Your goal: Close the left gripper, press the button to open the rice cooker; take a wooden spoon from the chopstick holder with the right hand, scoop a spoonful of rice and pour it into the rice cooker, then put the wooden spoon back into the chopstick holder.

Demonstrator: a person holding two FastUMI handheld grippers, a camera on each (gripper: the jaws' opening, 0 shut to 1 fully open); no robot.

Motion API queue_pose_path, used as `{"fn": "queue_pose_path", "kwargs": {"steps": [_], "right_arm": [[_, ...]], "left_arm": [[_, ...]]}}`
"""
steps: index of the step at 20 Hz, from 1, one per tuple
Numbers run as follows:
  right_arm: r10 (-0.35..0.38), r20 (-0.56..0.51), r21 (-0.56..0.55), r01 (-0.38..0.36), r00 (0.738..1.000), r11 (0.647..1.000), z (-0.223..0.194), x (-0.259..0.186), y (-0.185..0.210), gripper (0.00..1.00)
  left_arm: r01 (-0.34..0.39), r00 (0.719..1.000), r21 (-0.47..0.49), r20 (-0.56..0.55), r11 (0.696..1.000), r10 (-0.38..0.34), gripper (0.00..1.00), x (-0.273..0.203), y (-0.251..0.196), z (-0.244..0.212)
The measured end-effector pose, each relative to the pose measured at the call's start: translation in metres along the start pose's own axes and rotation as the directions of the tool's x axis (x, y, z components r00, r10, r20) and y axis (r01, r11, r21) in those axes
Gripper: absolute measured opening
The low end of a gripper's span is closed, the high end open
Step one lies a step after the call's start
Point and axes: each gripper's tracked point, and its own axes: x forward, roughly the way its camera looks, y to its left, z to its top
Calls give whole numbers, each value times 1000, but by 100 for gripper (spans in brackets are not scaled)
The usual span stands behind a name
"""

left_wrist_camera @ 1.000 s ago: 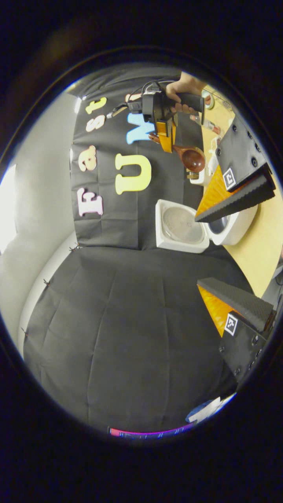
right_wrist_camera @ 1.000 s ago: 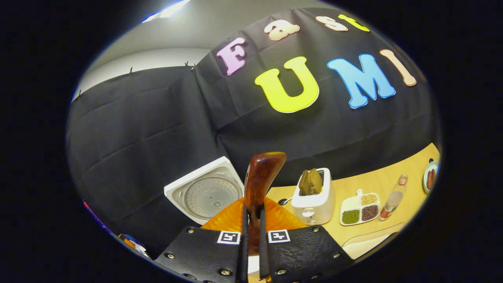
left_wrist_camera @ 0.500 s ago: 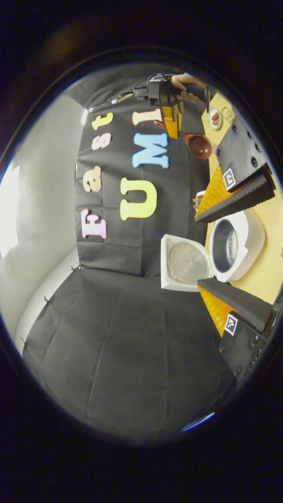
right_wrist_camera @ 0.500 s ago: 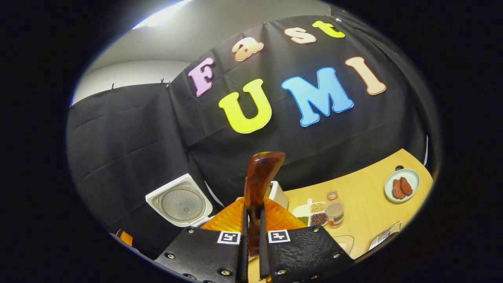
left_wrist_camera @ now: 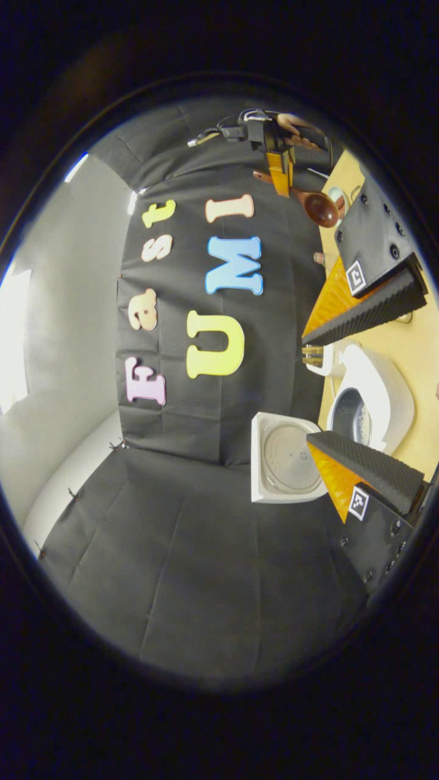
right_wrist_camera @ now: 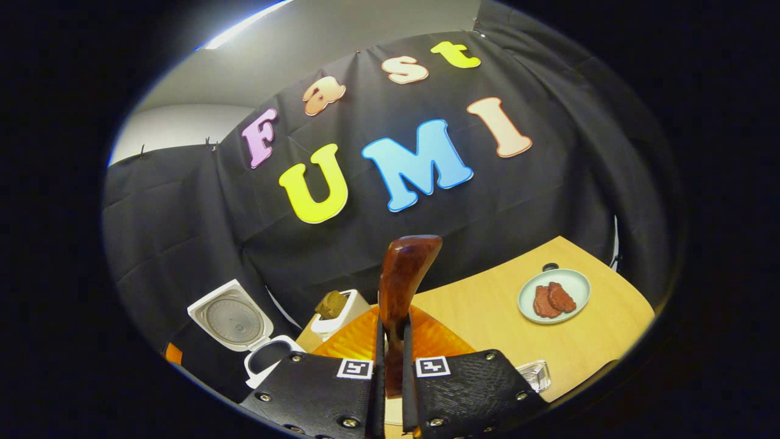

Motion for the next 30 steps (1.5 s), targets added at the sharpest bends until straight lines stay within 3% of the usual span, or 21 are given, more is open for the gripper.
{"fn": "queue_pose_path", "kwargs": {"steps": [5,13,18,25,28,29,30], "right_arm": [[-100,-13,15,101,995,995,-7,-11,-70,11],[-233,-84,-25,231,969,973,-56,-17,-142,11],[-259,-127,-9,260,958,966,-87,-13,-164,11],[-237,-257,119,274,937,954,-132,-17,-187,13],[-234,-260,138,276,937,951,-135,-28,-193,15],[-237,-241,133,274,941,952,-128,-35,-193,21],[-243,-223,117,274,944,955,-123,-40,-195,34]], "left_arm": [[49,999,23,-16,999,-48,99,-1,-41,-2],[78,997,77,-30,994,-76,98,-4,-76,-4],[77,997,114,-25,990,-75,99,-6,-85,-1],[81,997,121,-25,989,-78,98,-5,-99,0],[82,997,122,-25,989,-79,98,-2,-102,0],[82,997,121,-24,989,-79,98,0,-102,0],[81,997,119,-24,990,-79,98,1,-102,0]]}}
